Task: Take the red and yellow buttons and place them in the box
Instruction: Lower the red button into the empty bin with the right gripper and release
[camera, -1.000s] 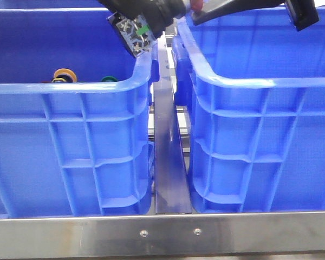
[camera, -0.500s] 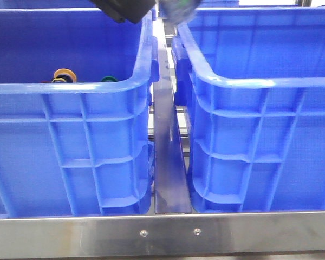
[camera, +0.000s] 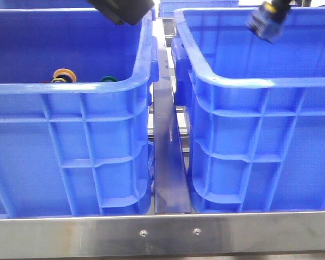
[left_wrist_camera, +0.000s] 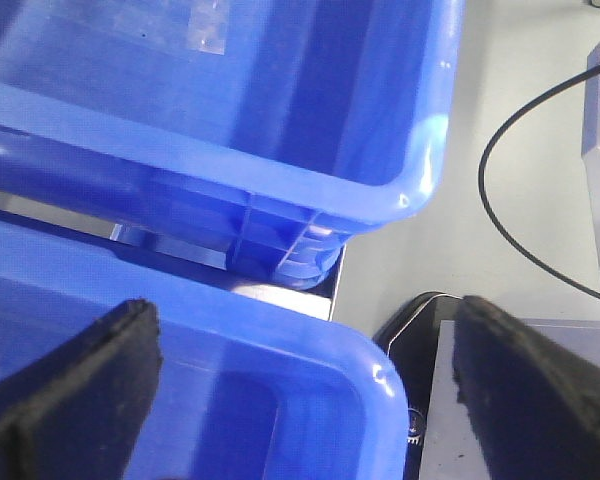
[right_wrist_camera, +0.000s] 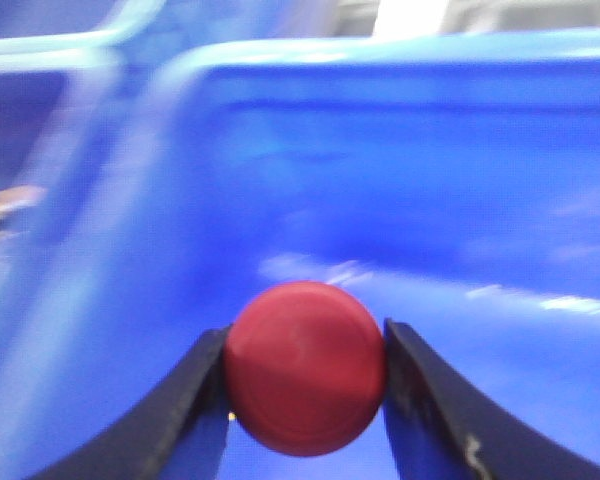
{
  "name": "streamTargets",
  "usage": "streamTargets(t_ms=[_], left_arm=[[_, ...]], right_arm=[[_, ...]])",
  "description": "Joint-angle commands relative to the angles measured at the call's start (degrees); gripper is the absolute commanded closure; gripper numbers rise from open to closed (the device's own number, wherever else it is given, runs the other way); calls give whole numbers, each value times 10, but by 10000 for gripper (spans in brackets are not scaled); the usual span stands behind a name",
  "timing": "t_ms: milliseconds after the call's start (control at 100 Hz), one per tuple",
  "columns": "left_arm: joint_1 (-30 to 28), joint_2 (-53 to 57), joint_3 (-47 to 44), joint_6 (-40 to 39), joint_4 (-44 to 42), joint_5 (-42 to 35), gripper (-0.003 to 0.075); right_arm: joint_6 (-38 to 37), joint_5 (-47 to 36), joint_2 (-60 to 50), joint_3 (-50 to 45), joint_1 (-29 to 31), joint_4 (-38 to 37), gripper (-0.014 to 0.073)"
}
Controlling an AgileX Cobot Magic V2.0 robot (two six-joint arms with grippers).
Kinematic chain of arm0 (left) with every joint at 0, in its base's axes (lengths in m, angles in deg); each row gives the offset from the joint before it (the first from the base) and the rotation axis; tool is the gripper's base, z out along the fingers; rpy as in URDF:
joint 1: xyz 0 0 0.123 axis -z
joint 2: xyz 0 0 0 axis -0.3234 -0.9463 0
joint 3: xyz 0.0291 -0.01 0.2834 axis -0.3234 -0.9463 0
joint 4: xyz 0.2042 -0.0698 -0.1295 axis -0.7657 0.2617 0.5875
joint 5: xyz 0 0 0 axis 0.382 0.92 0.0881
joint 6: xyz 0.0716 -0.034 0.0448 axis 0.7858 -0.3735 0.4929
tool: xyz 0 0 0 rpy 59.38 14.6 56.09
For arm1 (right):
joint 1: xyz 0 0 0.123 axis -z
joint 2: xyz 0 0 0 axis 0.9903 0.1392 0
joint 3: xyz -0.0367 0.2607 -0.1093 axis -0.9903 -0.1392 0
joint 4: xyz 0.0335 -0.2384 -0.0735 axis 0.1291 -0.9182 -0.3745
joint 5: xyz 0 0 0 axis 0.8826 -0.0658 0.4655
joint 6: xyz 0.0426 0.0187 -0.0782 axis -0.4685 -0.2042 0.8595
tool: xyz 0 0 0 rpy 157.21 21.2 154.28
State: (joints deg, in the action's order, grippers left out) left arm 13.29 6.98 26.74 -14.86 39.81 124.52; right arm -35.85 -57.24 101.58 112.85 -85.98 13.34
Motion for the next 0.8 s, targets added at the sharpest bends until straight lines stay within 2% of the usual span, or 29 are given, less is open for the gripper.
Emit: streamTargets(t_ms=[0, 150, 320, 610, 790], left_arm=[[4, 22, 15, 1, 31, -14, 156], [4, 22, 15, 1, 32, -14, 156], [4, 22, 15, 1, 34, -14, 156], [4, 22, 15, 1, 37, -14, 156], [4, 22, 15, 1, 37, -14, 156]], right_arm=[[28, -94, 4, 8, 4, 9, 391], [73, -165, 49, 8, 4, 9, 391], [73, -229, 107, 10, 4, 9, 391], [73, -364, 201, 11, -35, 1, 391], [73, -391, 233, 11, -52, -18, 391]])
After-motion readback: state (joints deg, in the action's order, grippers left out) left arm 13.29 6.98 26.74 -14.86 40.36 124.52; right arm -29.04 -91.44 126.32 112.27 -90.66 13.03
